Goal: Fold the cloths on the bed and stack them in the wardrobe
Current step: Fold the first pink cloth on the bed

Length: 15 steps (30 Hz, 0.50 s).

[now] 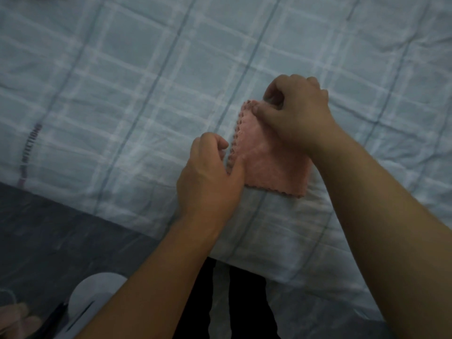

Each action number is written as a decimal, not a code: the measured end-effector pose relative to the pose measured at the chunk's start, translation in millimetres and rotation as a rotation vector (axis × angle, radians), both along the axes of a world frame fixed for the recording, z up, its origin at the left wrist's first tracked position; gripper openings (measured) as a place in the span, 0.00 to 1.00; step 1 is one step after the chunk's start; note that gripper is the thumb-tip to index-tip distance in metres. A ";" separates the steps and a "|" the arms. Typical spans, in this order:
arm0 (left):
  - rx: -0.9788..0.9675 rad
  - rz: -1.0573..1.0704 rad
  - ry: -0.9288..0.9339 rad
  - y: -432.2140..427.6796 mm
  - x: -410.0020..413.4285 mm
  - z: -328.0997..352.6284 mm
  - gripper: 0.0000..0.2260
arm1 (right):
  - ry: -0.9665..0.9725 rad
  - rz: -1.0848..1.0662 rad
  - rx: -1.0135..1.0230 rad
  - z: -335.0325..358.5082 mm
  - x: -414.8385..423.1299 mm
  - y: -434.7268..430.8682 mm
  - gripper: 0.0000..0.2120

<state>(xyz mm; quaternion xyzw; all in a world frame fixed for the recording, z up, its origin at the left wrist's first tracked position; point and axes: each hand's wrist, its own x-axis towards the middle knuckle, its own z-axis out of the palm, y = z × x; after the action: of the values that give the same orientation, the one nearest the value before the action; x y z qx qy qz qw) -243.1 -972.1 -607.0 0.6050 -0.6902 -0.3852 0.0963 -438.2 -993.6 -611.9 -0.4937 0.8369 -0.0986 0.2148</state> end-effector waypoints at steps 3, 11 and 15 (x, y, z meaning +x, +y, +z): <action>0.025 -0.036 -0.037 -2.5 -3.5 -8.3 0.12 | 0.008 -0.003 -0.003 -5.8 1.9 2.5 0.15; 0.062 -0.024 -0.070 -13.2 -8.3 -1.7 0.12 | 0.007 -0.099 -0.014 10.6 1.0 10.4 0.20; 0.010 -0.008 -0.020 -22.6 -21.4 5.6 0.18 | 0.040 -0.416 -0.031 22.4 0.0 34.8 0.29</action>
<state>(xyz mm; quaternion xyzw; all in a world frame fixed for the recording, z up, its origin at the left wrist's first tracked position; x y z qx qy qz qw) -264.6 -994.7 -601.4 0.6066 -0.6915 -0.3828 0.0849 -438.2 -958.8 -589.5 -0.3152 0.9233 -0.1439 0.1658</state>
